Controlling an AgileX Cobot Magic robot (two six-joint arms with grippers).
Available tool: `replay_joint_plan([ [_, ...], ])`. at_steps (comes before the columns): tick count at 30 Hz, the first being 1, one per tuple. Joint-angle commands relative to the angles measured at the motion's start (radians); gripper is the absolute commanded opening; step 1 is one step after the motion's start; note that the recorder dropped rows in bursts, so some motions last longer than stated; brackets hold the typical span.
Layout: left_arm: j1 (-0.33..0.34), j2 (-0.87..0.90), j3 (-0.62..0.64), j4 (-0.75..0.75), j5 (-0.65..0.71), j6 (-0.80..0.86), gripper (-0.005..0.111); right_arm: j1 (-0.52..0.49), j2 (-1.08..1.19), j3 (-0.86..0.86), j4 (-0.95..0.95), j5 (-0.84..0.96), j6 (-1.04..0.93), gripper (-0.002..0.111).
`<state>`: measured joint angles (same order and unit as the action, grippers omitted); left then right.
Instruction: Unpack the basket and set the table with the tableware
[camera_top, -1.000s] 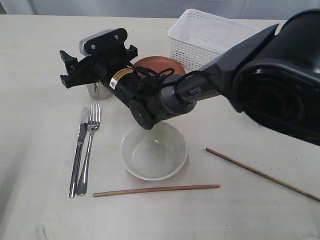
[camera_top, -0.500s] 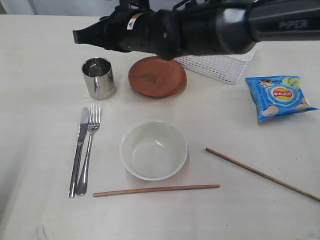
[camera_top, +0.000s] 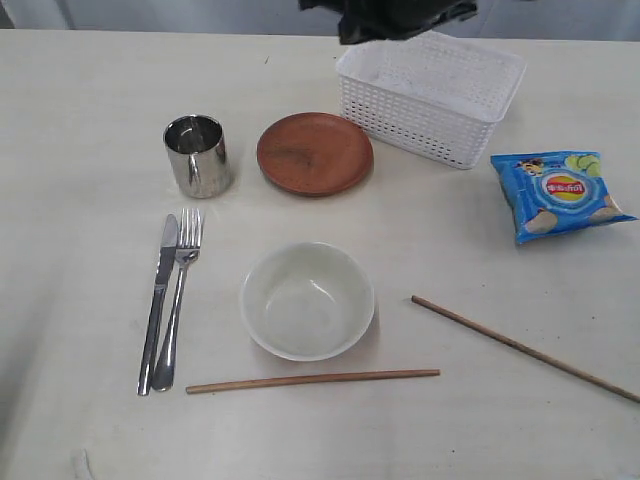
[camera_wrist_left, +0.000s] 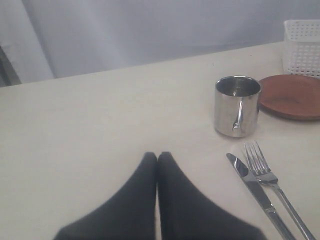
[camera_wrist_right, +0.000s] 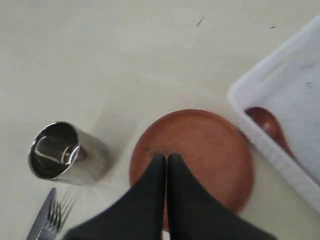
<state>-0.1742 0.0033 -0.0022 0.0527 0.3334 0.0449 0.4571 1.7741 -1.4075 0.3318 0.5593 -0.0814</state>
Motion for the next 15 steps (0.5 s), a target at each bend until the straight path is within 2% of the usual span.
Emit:
replay_joint_plan([
  [1, 0.002, -0.003, 0.002, -0.001, -0.004, 0.0, 0.0, -0.133, 0.059, -0.159, -0.005, 0.194, -0.024, 0.021],
  [2, 0.002, -0.003, 0.002, -0.001, -0.004, 0.0, 0.0, -0.16, 0.095, -0.214, -0.005, 0.26, -0.024, 0.03],
  [5, 0.002, -0.003, 0.002, -0.001, -0.004, 0.0, 0.0, -0.218, 0.195, -0.337, -0.005, 0.421, -0.015, 0.047],
  [9, 0.002, -0.003, 0.002, -0.001, -0.004, 0.0, 0.0, -0.246, 0.343, -0.494, -0.064, 0.577, -0.05, 0.049],
  [15, 0.002, -0.003, 0.002, -0.001, -0.004, 0.0, 0.0, -0.24, 0.529, -0.715, -0.113, 0.662, -0.141, 0.049],
])
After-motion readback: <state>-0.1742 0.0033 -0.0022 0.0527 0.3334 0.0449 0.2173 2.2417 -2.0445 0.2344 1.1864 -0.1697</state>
